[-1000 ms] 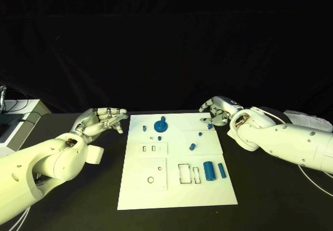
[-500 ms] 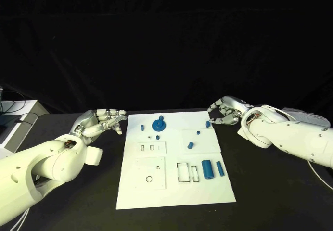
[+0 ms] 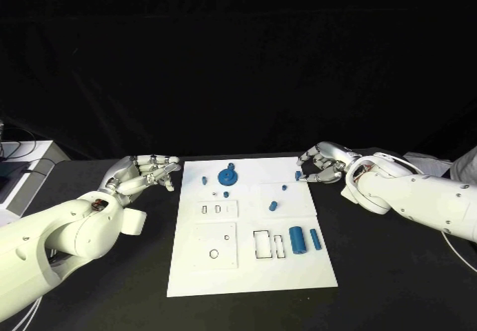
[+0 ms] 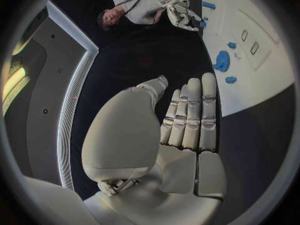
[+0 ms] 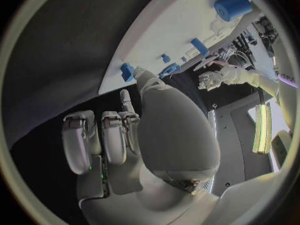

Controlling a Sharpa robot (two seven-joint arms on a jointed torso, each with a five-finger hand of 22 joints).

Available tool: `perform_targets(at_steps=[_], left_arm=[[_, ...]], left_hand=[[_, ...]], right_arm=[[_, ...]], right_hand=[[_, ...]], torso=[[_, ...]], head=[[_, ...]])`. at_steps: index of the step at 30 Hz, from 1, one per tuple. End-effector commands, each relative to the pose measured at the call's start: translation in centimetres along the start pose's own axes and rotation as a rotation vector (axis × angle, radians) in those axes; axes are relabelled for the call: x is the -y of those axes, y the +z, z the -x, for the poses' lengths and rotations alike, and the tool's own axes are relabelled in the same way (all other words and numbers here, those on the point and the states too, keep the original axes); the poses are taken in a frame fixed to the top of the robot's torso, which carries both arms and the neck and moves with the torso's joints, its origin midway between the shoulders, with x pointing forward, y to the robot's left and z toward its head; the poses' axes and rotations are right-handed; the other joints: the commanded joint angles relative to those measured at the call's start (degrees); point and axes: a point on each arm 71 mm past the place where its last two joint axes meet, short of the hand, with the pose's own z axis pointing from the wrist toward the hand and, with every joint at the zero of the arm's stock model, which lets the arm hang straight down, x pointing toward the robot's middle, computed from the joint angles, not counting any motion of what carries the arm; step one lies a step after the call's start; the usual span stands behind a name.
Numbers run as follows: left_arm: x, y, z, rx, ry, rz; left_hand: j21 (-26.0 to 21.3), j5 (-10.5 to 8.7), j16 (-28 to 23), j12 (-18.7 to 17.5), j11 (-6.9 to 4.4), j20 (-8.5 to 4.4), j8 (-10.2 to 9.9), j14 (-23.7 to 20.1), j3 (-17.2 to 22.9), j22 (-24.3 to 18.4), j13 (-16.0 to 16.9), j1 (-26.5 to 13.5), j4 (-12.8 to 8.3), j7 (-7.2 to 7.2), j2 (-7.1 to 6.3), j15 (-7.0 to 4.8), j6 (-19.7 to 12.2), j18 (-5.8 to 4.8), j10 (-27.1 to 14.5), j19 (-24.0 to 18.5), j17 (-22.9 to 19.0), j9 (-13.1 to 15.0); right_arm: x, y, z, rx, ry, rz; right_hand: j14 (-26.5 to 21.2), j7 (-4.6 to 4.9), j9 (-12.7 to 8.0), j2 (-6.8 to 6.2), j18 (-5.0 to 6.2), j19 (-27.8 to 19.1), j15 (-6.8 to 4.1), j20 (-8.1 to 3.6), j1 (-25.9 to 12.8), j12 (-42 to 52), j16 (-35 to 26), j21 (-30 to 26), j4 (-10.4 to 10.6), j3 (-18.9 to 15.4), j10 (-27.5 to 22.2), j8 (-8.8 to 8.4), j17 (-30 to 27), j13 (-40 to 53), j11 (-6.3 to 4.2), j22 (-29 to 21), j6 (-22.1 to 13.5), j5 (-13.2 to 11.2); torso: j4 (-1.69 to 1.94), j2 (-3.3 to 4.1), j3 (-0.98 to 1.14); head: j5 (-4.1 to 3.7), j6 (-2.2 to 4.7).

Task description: Assemble the parts on the task board

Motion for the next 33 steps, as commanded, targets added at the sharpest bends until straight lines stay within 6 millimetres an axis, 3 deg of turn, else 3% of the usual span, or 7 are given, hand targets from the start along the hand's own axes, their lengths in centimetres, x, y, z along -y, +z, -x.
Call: perform_targets(at_steps=[1, 11, 19, 22, 33], left_arm=[[0.1, 0.0, -0.2, -0.018, -0.005, -0.013], [0.0, 0.0, -0.2, -0.017, -0.005, -0.012], [0.0, 0.0, -0.2, -0.016, -0.004, -0.011], [0.0, 0.0, -0.2, -0.016, -0.004, -0.011], [0.0, 0.0, -0.1, -0.015, -0.004, -0.010]], left_hand=[[0.21, -0.16, -0.18, 0.04, 0.05, -0.10, 0.04, -0.39, 0.18, 0.05, 0.04, -0.14, -0.01, -0.26, -0.39, 0.18, 0.21, 0.80, 0.11, -0.37, -0.07, 0.08], [0.23, -0.16, -0.19, -0.01, 0.08, -0.10, 0.02, -0.40, 0.21, 0.06, 0.02, -0.13, -0.04, -0.23, -0.39, 0.19, 0.16, 0.80, 0.03, -0.43, -0.10, 0.07], [0.23, -0.16, -0.19, -0.01, 0.08, -0.10, 0.02, -0.40, 0.21, 0.06, 0.02, -0.13, -0.04, -0.23, -0.39, 0.19, 0.16, 0.80, 0.03, -0.43, -0.10, 0.07], [0.23, -0.16, -0.19, -0.01, 0.08, -0.10, 0.02, -0.40, 0.21, 0.06, 0.02, -0.13, -0.04, -0.23, -0.39, 0.19, 0.16, 0.80, 0.03, -0.43, -0.10, 0.07], [0.23, -0.16, -0.19, -0.01, 0.08, -0.10, 0.02, -0.40, 0.21, 0.06, 0.02, -0.13, -0.04, -0.23, -0.39, 0.19, 0.16, 0.80, 0.03, -0.43, -0.10, 0.07]], right_arm=[[0.0, 0.0, -0.4, -0.036, 0.004, 0.005], [0.0, 0.2, -0.8, -0.035, 0.003, -0.005], [0.0, 0.3, -1.1, -0.044, 0.001, -0.011], [0.0, 0.4, -1.2, -0.048, -0.002, -0.012], [0.0, 0.5, -1.5, -0.054, -0.010, -0.012]], right_hand=[[6.01, 0.45, -0.01, -0.11, -0.71, 5.78, 0.51, 0.34, -0.46, 0.12, 0.29, 0.23, 0.20, -0.13, 6.01, -0.25, 14.77, 15.08, 0.50, 14.75, 0.02, 0.23], [6.06, 0.49, 0.07, 0.46, -0.77, 5.91, 0.61, 0.48, -0.42, 0.12, 0.34, 0.45, 0.84, -0.21, 6.01, -0.07, 14.98, 15.08, 0.55, 14.94, 0.51, 1.14], [6.08, 0.25, 0.20, 2.23, -0.82, 5.99, 0.26, 0.29, 0.63, 0.12, 0.37, 0.59, 1.53, 1.64, 6.01, 0.45, 15.09, 15.08, 0.38, 15.06, 1.89, 2.20], [6.08, -0.01, 0.18, 2.92, -0.82, 5.99, -0.08, -0.02, 1.22, 0.12, 0.37, 0.59, 1.67, 3.43, 6.01, 0.64, 15.09, 15.08, 0.14, 15.06, 2.56, 1.42], [6.08, -0.06, 0.06, 2.51, -0.82, 5.99, -0.27, -0.25, 1.29, 0.12, 0.37, 0.59, 1.67, 4.95, 6.01, 0.57, 15.09, 15.08, 0.07, 15.06, 2.71, 0.46]], torso=[[-0.06, -0.02, -0.05], [0.03, -0.06, -0.12], [-0.06, -0.03, -0.07], [-0.03, -0.06, -0.06], [-0.10, -0.10, -0.04]], head=[[0.10, -0.10], [0.05, -0.17], [0.05, -0.25], [0.05, -0.32], [0.14, -0.45]])
